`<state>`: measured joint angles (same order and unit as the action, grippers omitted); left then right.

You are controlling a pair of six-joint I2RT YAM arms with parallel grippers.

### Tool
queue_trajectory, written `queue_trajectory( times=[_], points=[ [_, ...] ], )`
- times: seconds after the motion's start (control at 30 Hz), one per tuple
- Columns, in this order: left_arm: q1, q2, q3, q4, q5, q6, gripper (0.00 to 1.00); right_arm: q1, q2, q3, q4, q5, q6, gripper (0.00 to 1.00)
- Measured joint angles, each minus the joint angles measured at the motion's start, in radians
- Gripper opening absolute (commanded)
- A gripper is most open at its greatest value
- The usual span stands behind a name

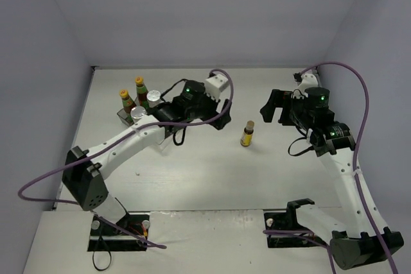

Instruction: Organize the condiment bottles

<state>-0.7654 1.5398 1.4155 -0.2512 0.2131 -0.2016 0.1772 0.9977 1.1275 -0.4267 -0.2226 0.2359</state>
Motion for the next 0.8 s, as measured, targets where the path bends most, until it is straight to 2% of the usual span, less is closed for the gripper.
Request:
queue_trajectory(
  times=[0.3,0.8],
  points=[
    [-0.125,0.259,0.08,0.051,0.008,0.016,0.78,-0.029,-0.055,0.021,-0.088,0.14,0.038,0.98],
    [-0.139,0.399,0.152,0.199,-0.003,0.023,0.76,-0.035,-0.097,0.027,-0.152,0.182,0.071,0.98]
  ],
)
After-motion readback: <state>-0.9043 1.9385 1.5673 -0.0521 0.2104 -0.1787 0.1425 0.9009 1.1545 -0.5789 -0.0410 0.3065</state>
